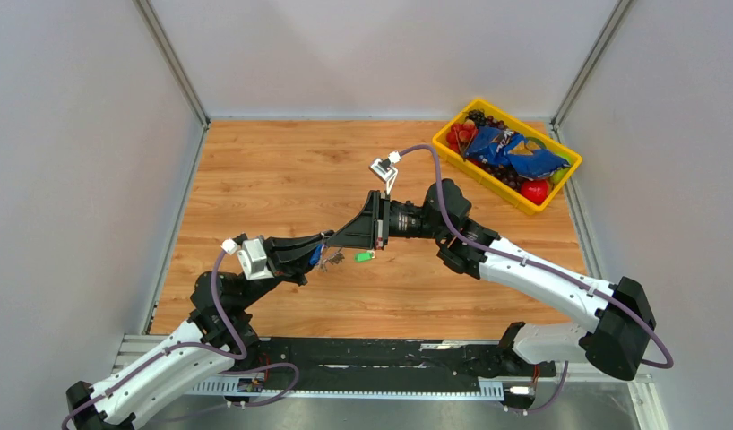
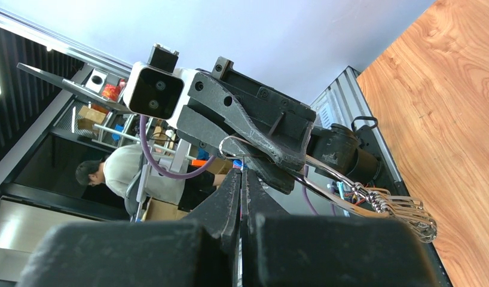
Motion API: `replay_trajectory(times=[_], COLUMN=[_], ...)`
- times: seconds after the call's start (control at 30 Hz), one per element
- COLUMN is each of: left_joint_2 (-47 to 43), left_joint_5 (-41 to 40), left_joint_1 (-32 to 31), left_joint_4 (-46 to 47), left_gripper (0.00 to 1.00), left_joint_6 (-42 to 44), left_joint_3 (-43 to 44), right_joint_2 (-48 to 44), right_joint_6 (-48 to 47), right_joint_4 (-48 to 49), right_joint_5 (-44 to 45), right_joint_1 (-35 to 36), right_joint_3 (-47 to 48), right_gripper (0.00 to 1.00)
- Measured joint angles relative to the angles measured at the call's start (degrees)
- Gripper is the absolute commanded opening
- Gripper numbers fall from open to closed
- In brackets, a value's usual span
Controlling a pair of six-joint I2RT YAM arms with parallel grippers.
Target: Put the keys on the keyring
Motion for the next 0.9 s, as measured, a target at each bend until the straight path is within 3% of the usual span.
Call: replay_trajectory(times=[0.9], left_joint_2=[-0.37], left_joint_5=[1.36], left_joint_1=[0.39], left_joint_4=[1.77], left_gripper=[0.01], left_joint_6=[0.15], left_joint_3=[-0.92], right_joint_2=[0.92], right_joint_6=[2.58], right_joint_4=[1.68], right_joint_5=[0.13], right_joint_1=[0.44], right_joint_3=[-0.02], right_gripper=[0.00])
